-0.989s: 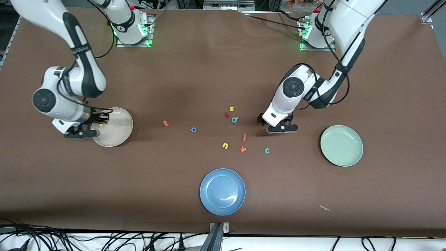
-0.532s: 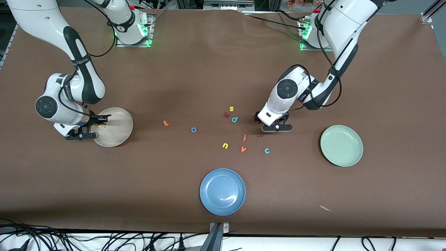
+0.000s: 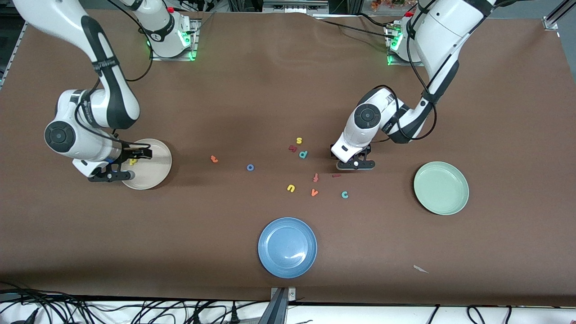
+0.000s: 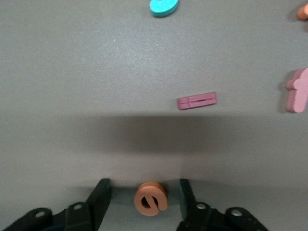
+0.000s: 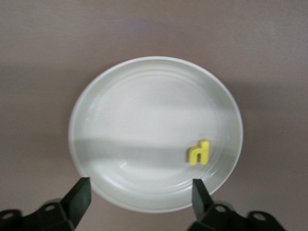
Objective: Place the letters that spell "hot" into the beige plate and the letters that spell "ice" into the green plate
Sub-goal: 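Grasp the orange e with the left gripper while the right gripper grasps the orange letter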
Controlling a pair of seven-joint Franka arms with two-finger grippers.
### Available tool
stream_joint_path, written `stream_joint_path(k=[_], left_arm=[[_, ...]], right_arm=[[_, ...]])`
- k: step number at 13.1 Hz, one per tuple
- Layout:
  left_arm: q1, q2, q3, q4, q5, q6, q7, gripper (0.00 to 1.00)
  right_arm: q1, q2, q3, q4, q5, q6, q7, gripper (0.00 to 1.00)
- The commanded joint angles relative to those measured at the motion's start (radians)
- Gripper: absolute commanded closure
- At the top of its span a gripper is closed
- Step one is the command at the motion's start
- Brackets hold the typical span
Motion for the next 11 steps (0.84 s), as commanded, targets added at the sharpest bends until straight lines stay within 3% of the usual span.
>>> stream_joint_path(k=[1, 7, 11], left_arm=[[-0.017, 0.01, 0.007, 0.018, 0.04, -0.015, -0.048, 0.41], [-0.026, 0.01, 0.007, 0.016, 0.04, -0.02, -0.06, 0.51], [-0.024, 0.01, 0.007, 0.016, 0.038, -0.026, -0.063, 0.61]], right_arm=[[-0.005, -0.044, 0.044, 0.035, 0.007, -0.098, 0.071, 0.01], [-0.002, -0.039, 0.251, 0.038, 0.002, -0.059, 0.189, 0.01], [0.07, 0.028, 0.265, 0.033, 0.002, 0.066, 0.192, 0.03]])
